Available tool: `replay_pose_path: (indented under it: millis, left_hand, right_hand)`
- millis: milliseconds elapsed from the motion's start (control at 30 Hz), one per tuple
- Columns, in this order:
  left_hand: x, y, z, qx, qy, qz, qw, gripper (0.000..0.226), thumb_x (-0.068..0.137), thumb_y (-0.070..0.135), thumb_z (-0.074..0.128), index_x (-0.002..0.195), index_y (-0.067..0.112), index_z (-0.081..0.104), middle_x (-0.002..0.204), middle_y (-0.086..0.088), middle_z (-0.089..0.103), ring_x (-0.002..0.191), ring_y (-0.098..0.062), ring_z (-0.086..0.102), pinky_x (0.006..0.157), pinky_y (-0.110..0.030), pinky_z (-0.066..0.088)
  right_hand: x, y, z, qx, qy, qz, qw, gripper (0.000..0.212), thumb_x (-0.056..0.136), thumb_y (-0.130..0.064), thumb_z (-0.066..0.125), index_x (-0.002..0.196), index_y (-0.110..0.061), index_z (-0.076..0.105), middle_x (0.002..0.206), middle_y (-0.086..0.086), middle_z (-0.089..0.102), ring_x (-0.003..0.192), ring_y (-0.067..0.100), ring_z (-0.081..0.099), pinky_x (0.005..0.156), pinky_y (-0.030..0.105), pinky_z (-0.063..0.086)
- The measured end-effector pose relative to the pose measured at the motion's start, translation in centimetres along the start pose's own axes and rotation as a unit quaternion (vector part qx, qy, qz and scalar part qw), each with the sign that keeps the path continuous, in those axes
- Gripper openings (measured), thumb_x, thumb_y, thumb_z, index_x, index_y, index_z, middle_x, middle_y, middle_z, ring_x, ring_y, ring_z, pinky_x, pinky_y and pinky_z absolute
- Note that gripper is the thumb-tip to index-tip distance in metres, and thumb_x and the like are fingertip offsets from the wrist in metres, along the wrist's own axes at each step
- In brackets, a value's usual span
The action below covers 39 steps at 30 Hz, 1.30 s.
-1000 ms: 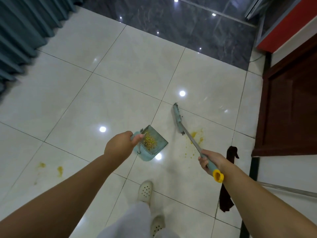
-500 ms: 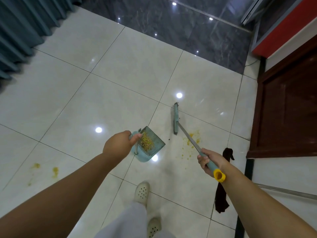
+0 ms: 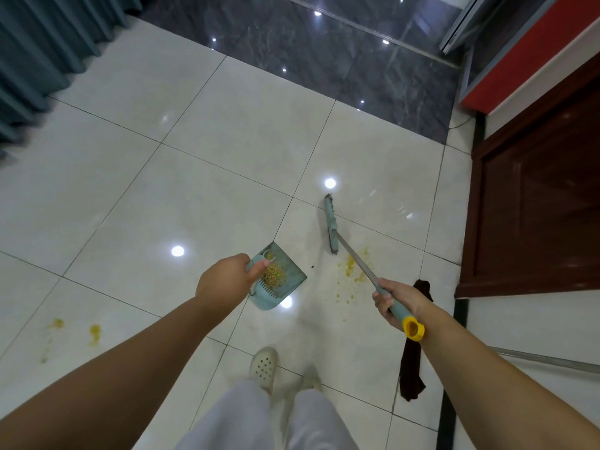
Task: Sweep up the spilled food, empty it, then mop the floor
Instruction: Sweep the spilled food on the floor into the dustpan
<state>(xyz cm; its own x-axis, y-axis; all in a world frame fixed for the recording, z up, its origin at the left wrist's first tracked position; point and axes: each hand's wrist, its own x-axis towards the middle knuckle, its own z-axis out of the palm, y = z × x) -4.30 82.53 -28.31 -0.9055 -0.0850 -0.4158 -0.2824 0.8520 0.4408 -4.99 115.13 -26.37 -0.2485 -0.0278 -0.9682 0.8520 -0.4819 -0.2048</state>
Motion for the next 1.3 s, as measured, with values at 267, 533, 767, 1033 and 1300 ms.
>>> replay_pose_path:
  millis: [267,533,767,1033,1300]
  left_hand:
    - [0.5,1.5,-0.3,-0.002,0.002,-0.014,1.0,0.054,0.087,0.069,0.033,0.061,0.021,0.041,0.055,0.004,0.044,0.05,-0.009,0.041,0.047,-0.024,0.029]
    - [0.2,3.9,0.7,0.025,-0.011,-0.027,0.999,0.052,0.089,0.064,0.033,0.066,0.019,0.048,0.057,0.004,0.045,0.05,-0.01,0.04,0.047,-0.023,0.033]
    - [-0.6,6.3,2.1,0.03,0.017,-0.072,0.997,0.05,0.087,0.065,0.035,0.067,0.022,0.05,0.056,0.004,0.047,0.051,-0.01,0.044,0.046,-0.023,0.03]
    - [-1.7,7.5,3.4,0.074,0.034,-0.076,0.994,0.053,0.088,0.066,0.03,0.075,0.019,0.052,0.06,0.005,0.049,0.056,-0.011,0.047,0.046,-0.024,0.031]
    - [-1.2,8.1,3.2,0.065,0.041,-0.083,0.994,0.059,0.083,0.072,0.028,0.073,0.019,0.051,0.063,0.003,0.052,0.061,-0.015,0.052,0.049,-0.026,0.034]
  right_hand:
    - [0.9,-3.3,0.5,-0.051,0.01,-0.033,0.998,0.017,0.101,-0.017,0.045,0.088,-0.007,0.044,0.069,0.008,0.04,0.024,0.007,0.038,0.028,0.009,0.035]
    - [4.3,-8.8,0.7,-0.123,0.003,-0.027,0.992,0.02,0.102,-0.019,0.042,0.089,-0.004,0.043,0.072,0.01,0.041,0.023,0.007,0.037,0.027,0.009,0.033]
    - [6.7,-13.0,-0.5,-0.175,0.004,-0.01,0.985,0.024,0.103,-0.022,0.039,0.086,-0.004,0.041,0.074,0.011,0.041,0.021,0.01,0.035,0.027,0.01,0.033]
    - [7.2,-13.5,-1.5,-0.27,-0.011,0.06,0.961,0.026,0.103,-0.018,0.035,0.082,-0.004,0.04,0.068,0.008,0.037,0.021,0.01,0.035,0.028,0.008,0.033]
    - [3.9,-8.5,-2.2,-0.278,-0.043,0.158,0.947,0.025,0.101,-0.018,0.038,0.08,-0.005,0.042,0.044,0.009,0.043,0.022,0.011,0.036,0.027,0.009,0.033]
